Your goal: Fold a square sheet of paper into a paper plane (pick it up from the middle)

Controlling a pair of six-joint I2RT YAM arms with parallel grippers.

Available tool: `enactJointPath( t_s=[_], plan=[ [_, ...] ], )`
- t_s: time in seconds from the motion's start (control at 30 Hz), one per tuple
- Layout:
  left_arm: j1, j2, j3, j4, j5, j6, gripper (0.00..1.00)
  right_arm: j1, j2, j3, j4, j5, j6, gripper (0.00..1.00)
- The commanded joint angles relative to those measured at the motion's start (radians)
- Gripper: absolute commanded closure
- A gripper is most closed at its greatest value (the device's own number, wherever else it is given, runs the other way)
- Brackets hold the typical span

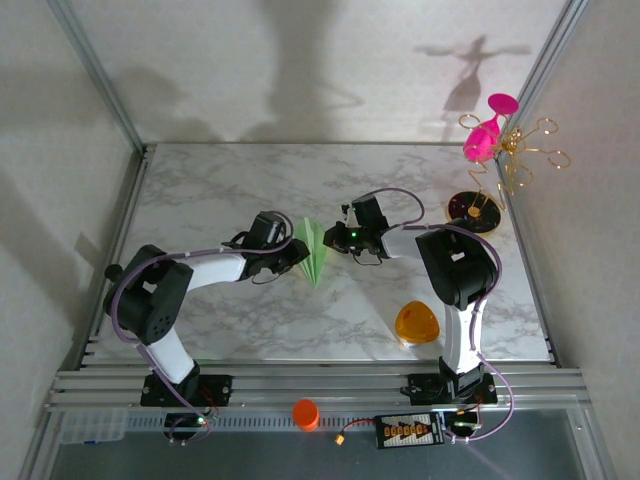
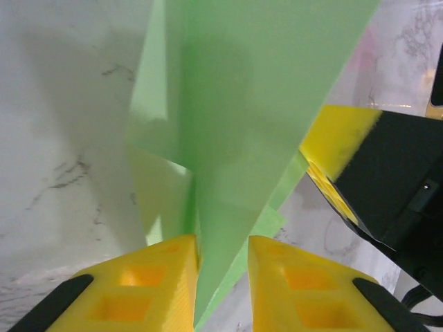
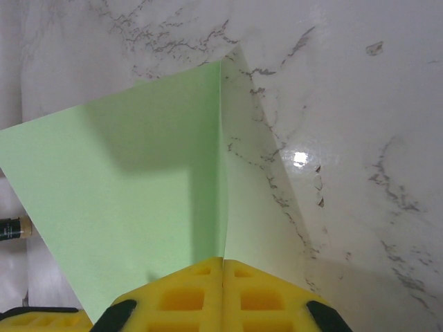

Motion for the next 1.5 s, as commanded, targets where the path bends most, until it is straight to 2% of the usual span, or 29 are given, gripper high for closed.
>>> enactJointPath(
  t_s=[0.0,0.3,0.63,1.03,1.17,1.3,1.47],
  plan=[
    [-0.018,0.02,0.034,-0.015,0.006,0.028,0.75,0.006,0.01,0.017,-0.008,-0.009,-0.01,0.93],
    [-0.058,0.071,0.113,-0.139,-0.077,0.095,0.64,0.004,0.01,0.02,-0.01,-0.009,-0.011,0.93],
    [-0.086,0.115,0.164,-0.172,-0.105,0.111,0.58,0.005,0.01,0.022,-0.017,-0.01,-0.013,0.93],
    [-0.124,0.167,0.259,-0.287,-0.198,0.166,0.52,0.005,0.012,0.022,-0.019,-0.01,-0.014,0.93],
    [-0.128,0.176,0.274,-0.31,-0.219,0.177,0.52,0.004,0.012,0.022,-0.019,-0.01,-0.015,0.93],
    [-0.128,0.177,0.284,-0.327,-0.243,0.176,0.6,0.005,0.01,0.02,-0.021,-0.007,-0.016,0.93],
    [-0.127,0.163,0.289,-0.338,-0.272,0.165,0.66,0.005,0.012,0.018,-0.021,-0.008,-0.015,0.93]
  ],
)
